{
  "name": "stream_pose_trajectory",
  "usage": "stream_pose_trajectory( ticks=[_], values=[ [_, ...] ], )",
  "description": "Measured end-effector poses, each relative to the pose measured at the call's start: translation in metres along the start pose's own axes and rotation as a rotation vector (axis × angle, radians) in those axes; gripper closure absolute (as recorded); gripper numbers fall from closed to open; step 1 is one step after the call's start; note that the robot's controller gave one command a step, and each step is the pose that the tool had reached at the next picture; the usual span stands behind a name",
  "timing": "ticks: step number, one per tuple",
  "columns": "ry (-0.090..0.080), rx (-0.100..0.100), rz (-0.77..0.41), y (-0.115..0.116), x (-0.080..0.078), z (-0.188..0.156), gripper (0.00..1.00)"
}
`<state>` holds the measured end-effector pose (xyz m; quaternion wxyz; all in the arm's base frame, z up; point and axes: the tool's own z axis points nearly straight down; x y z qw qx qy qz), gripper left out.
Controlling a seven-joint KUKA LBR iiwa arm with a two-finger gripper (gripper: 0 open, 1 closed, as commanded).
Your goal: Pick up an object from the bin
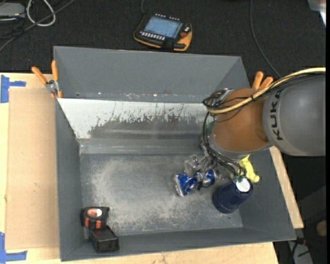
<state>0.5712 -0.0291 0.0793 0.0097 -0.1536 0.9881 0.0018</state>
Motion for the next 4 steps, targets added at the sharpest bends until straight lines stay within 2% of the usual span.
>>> stream_pose_trajectory(
  ticks=[1, 4],
  values=[
    [0.0, 0.0, 0.0, 0.0, 0.0, 0.0, 1.0],
    [0.008, -0.006, -0.001, 0.004, 0.0, -0.074, 1.0]
  ],
)
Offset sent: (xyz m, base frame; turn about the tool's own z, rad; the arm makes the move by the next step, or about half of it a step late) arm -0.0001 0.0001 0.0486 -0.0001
